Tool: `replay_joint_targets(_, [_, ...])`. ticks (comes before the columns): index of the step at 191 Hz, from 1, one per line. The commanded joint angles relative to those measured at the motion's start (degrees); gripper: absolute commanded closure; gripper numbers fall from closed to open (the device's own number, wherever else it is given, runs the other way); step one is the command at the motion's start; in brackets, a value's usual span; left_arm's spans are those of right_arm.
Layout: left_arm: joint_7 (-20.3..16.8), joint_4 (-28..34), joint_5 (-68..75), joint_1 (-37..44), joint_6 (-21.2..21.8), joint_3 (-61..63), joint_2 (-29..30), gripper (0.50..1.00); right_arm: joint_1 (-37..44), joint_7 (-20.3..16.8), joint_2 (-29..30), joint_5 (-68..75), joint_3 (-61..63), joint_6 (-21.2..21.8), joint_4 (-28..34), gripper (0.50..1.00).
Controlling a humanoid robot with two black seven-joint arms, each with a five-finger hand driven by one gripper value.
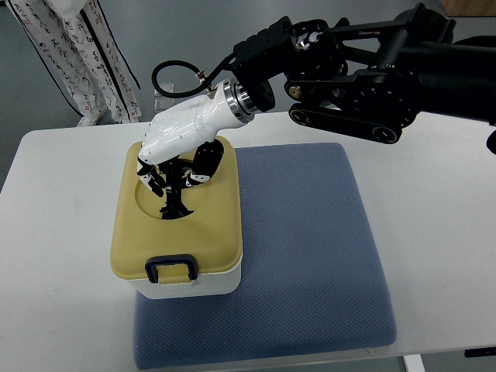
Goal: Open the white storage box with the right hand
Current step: 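Lower the right hand and close its fingers around the black lid handle, then lift the yellow lid off the box with the right hand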
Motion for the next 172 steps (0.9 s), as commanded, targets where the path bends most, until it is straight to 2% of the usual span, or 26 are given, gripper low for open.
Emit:
replay_joint_targets(1, [0.0,0.0,0.0,0.0,0.0,0.0,0.0,0.500,-0.4,0.0,-0.1,0.5,0.1,-0.1,0.0,1.000])
replay_joint_targets(99, [0.0,0.0,0.0,-0.1,0.0,0.0,0.0,0.500,0.3,0.0,-1.6,0.8,4.7,-0.9,0.0,1.000])
replay_joint_targets(148, [0.0,0.0,0.0,0.0,0.0,0.0,0.0,0.500,-0.6,0.0,-7.9,0.9,9.2,-1.2,-0.1,1.000])
replay_joint_targets(172, [0.0,0.0,0.0,0.0,0.0,0.0,0.0,0.500,-4.8,0.0,-12.9,0.8,11.2,-1.7,-0.7,1.000])
